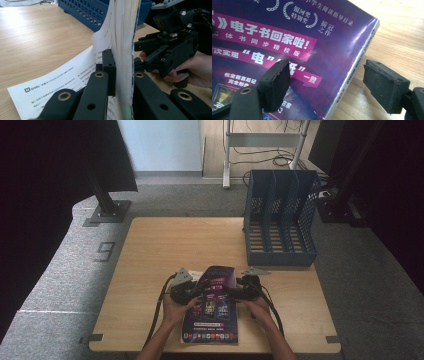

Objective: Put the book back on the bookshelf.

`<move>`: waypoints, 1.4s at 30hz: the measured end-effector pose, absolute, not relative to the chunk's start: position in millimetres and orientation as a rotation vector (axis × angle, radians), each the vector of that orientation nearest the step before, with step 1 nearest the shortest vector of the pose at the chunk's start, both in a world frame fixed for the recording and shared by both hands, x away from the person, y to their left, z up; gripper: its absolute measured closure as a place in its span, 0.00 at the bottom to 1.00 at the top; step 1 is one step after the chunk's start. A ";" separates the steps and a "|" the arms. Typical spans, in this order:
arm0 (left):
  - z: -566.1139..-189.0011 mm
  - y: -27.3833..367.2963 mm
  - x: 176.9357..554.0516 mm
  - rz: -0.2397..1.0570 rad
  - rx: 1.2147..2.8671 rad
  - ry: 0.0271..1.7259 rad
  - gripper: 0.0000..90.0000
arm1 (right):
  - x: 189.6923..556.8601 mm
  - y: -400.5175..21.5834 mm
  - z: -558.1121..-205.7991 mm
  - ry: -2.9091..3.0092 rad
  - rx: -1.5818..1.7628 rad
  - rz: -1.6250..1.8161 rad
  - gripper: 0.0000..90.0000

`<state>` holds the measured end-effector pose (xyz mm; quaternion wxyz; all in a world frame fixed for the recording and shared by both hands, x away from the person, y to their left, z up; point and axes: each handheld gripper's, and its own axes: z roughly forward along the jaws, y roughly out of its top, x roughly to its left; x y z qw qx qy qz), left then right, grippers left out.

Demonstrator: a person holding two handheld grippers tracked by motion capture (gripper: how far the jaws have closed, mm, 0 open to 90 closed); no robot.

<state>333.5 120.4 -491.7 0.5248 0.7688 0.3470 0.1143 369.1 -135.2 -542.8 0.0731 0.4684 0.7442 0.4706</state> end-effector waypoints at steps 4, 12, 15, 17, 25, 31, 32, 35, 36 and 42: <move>-492.9 119.0 335.3 0.267 1.848 0.830 0.98 | 368.8 -132.3 -544.0 2.262 1.403 1.425 0.24; -497.4 122.7 341.7 0.257 1.860 0.860 0.97 | 365.5 -131.7 -540.7 2.243 1.378 1.371 0.29; -502.5 123.4 345.9 0.251 1.878 0.892 0.97 | 362.8 -129.5 -538.5 2.234 1.337 1.336 0.31; -507.1 122.6 348.8 0.250 1.896 0.912 0.97 | 362.0 -128.2 -537.4 2.230 1.332 1.334 0.32; -517.9 119.8 357.3 0.241 1.940 0.967 0.96 | 362.4 -126.8 -538.0 2.233 1.328 1.327 0.33; -526.9 117.8 363.9 0.244 1.982 1.003 0.95 | 364.6 -125.1 -541.0 2.248 1.329 1.302 0.33; -527.9 118.1 364.7 0.244 1.987 1.007 0.95 | 365.2 -124.7 -541.5 2.249 1.329 1.300 0.33; -531.0 119.5 368.0 0.244 1.995 1.023 0.96 | 366.8 -124.4 -541.9 2.252 1.336 1.302 0.33; -531.5 119.8 368.6 0.243 1.996 1.024 0.96 | 367.4 -124.3 -542.1 2.250 1.341 1.303 0.33; -533.9 121.0 371.9 0.229 1.998 1.024 0.96 | 372.8 -122.3 -542.3 2.263 1.355 1.291 0.33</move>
